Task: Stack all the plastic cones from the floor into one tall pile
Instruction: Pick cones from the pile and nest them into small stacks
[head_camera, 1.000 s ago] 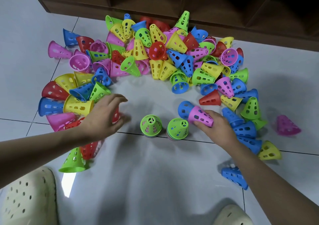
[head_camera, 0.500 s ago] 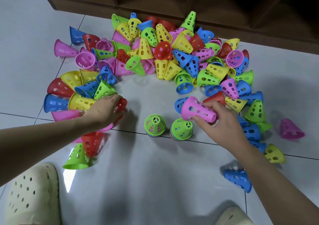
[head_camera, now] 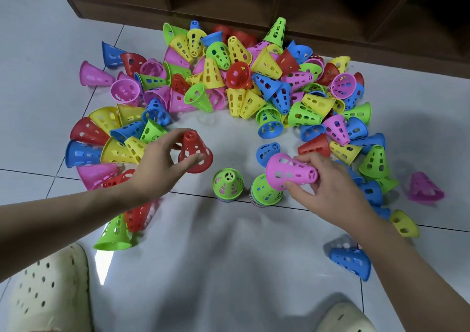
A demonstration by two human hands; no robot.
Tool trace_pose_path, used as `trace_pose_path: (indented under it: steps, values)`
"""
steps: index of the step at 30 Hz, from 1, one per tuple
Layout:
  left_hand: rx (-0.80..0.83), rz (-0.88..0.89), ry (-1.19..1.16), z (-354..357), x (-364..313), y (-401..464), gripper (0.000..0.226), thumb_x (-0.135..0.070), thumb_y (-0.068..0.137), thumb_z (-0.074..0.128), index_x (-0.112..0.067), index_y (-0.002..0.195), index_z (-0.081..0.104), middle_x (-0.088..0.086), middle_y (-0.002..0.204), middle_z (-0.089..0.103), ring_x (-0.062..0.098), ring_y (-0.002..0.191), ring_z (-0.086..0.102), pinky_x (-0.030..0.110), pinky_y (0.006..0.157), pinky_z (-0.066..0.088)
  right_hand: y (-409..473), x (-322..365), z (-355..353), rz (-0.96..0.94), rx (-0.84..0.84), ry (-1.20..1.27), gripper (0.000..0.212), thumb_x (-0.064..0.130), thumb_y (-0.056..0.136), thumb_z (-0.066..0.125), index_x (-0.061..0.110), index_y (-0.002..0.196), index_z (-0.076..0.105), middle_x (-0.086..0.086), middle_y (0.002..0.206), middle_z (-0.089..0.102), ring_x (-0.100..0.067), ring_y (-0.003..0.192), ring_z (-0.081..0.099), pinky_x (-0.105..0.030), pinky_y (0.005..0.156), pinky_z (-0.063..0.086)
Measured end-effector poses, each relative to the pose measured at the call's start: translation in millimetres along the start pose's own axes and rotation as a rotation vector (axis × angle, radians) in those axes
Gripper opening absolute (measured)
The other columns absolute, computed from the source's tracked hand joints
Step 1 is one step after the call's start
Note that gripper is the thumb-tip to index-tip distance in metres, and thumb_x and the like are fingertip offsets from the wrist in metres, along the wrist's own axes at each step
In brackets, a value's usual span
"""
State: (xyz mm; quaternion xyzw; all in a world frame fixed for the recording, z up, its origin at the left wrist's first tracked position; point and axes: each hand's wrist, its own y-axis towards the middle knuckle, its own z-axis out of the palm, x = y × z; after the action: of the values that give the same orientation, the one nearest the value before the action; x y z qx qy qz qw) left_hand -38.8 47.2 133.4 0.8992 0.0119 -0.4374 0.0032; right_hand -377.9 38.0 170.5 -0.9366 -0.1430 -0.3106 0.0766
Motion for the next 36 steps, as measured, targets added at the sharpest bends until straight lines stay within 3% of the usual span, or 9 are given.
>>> trace_pose_path:
  steps: [5,10,17,21,23,26,28,30,36]
  values:
    - [0.021,0.118,-0.030,4.3,-18.5,-8.9,0.055,-0.048,0.084,0.075,-0.019,0.128,0.060,-0.008,0.114,0.068,0.011,0.102,0.063,0.023,0.090,0.050,1.3,-11.1,18.3,0.065,0.111,-0.058,0.034,0.042,0.077,0.075,0.024,0.104,0.064,0.020,0.073,0.050,0.006,0.065,0.049,-0.019,0.060,0.035]
    - [0.139,0.207,-0.007,14.2,-22.0,-18.3,0.053,-0.047,0.086,0.073,-0.019,0.129,0.061,-0.008,0.118,0.067,0.008,0.105,0.063,0.030,0.091,0.053,7.0,-13.5,41.1,0.123,0.202,-0.119,0.036,0.057,0.072,0.062,0.027,0.093,0.060,0.012,0.082,0.060,-0.009,0.079,0.058,-0.034,0.069,0.051]
    - [0.223,0.254,0.011,25.9,-19.6,-20.2,0.052,-0.048,0.088,0.070,-0.021,0.131,0.059,-0.010,0.123,0.064,0.005,0.112,0.059,0.024,0.095,0.050,13.5,-7.7,52.3,0.144,0.270,-0.154,0.032,0.051,0.075,0.067,0.025,0.093,0.059,0.008,0.085,0.061,-0.015,0.081,0.059,-0.040,0.071,0.054]
    - [0.350,0.334,0.112,38.0,-1.9,-19.6,0.051,-0.049,0.091,0.064,-0.019,0.133,0.057,-0.007,0.125,0.063,0.009,0.114,0.059,0.028,0.098,0.049,24.2,-4.9,38.2,0.232,0.341,-0.067,0.057,0.078,0.065,0.058,0.031,0.096,0.066,0.011,0.072,0.065,-0.008,0.075,0.061,-0.034,0.072,0.053]
    - [0.385,0.333,0.145,43.1,8.0,-18.3,0.053,-0.050,0.092,0.062,-0.020,0.135,0.056,-0.007,0.127,0.063,0.009,0.116,0.058,0.030,0.099,0.049,39.3,-6.8,33.4,0.233,0.268,-0.009,0.061,0.083,0.073,0.046,0.031,0.097,0.067,0.008,0.067,0.061,-0.012,0.073,0.060,-0.033,0.071,0.047]
    - [0.403,0.341,0.161,47.7,13.2,-15.5,0.051,-0.046,0.093,0.065,-0.021,0.136,0.056,-0.006,0.129,0.063,0.010,0.118,0.057,0.030,0.100,0.048,67.5,-18.3,40.0,0.199,0.100,-0.080,0.043,0.057,0.092,0.054,0.020,0.111,0.065,0.006,0.088,0.059,-0.019,0.085,0.059,-0.033,0.074,0.044]
    - [0.405,0.340,0.171,48.7,13.6,-14.4,0.050,-0.044,0.093,0.066,-0.021,0.136,0.056,-0.006,0.129,0.064,0.011,0.117,0.057,0.030,0.100,0.048,81.7,-30.8,49.6,0.211,0.151,-0.200,0.054,0.043,0.093,0.063,0.016,0.137,0.051,-0.004,0.124,0.052,-0.025,0.112,0.056,-0.037,0.094,0.047]
    - [0.410,0.322,0.168,48.8,13.8,-14.1,0.052,-0.047,0.091,0.065,-0.022,0.136,0.057,-0.007,0.129,0.064,0.011,0.117,0.058,0.030,0.100,0.048,90.1,-43.7,60.3,0.205,0.259,-0.265,0.069,0.039,0.092,0.066,0.016,0.149,0.038,-0.008,0.143,0.042,-0.028,0.131,0.045,-0.039,0.106,0.039]
    - [0.454,0.310,0.216,43.3,19.5,-12.3,0.055,-0.045,0.092,0.068,-0.022,0.139,0.053,-0.006,0.131,0.062,0.011,0.119,0.054,0.023,0.102,0.043,98.6,-61.1,81.0,0.214,0.296,-0.173,0.044,0.029,0.091,0.068,0.020,0.131,0.053,-0.006,0.124,0.054,-0.026,0.115,0.055,-0.035,0.094,0.043]
